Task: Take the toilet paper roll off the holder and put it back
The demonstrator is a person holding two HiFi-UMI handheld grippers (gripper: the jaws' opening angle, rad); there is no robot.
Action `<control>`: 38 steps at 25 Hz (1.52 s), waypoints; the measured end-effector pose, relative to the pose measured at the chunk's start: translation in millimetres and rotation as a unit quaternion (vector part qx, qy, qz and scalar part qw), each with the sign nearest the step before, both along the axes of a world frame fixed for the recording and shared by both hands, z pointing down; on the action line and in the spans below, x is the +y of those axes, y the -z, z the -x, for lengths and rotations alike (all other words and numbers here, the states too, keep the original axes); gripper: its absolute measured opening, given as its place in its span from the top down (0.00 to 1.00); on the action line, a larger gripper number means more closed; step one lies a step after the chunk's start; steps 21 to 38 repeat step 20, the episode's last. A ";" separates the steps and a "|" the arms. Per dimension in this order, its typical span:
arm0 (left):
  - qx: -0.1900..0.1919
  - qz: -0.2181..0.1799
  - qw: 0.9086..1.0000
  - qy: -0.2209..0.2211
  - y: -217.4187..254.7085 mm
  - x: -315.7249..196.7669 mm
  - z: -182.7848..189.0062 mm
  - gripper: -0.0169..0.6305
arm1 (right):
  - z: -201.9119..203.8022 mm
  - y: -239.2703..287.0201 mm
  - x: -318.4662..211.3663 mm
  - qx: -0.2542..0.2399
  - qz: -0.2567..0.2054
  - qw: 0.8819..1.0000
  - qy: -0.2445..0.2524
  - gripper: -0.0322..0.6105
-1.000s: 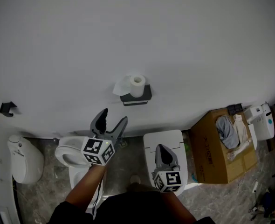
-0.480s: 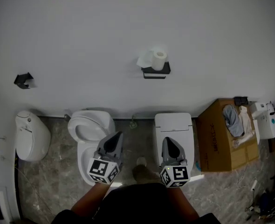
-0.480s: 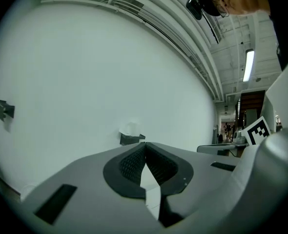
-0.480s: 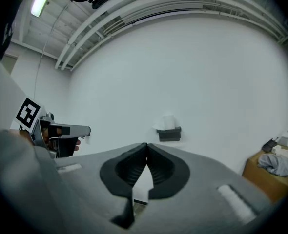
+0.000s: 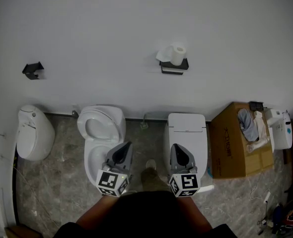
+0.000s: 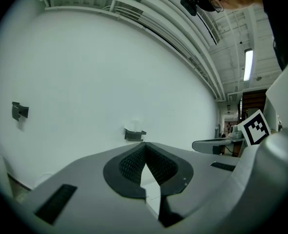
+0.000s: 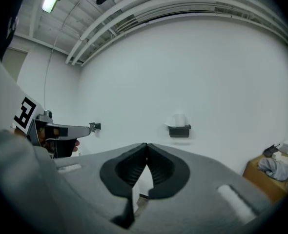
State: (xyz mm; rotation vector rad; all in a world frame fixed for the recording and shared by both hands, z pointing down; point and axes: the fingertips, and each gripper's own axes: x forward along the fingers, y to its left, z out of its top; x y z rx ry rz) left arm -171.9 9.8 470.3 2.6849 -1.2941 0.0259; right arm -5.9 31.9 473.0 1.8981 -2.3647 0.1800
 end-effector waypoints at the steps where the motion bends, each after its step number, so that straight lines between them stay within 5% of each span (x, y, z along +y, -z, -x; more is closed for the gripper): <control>1: 0.000 0.000 1.000 0.002 0.2 -0.6 1.4 0.95 | 1.3 0.6 -0.3 0.000 -0.001 1.000 0.001 0.95; 15: -0.006 -0.007 1.000 0.018 10.1 -27.6 -1.4 0.95 | 5.9 16.8 -38.9 0.011 -0.019 1.000 0.022 0.95; 20: -0.053 -0.019 0.998 0.017 10.4 -29.8 -5.1 0.95 | 6.7 17.0 -47.9 0.013 -0.021 0.999 0.025 0.95; 38: -0.053 -0.019 0.998 0.017 10.4 -29.8 -5.1 0.95 | 6.7 17.0 -47.9 0.013 -0.021 0.999 0.025 0.95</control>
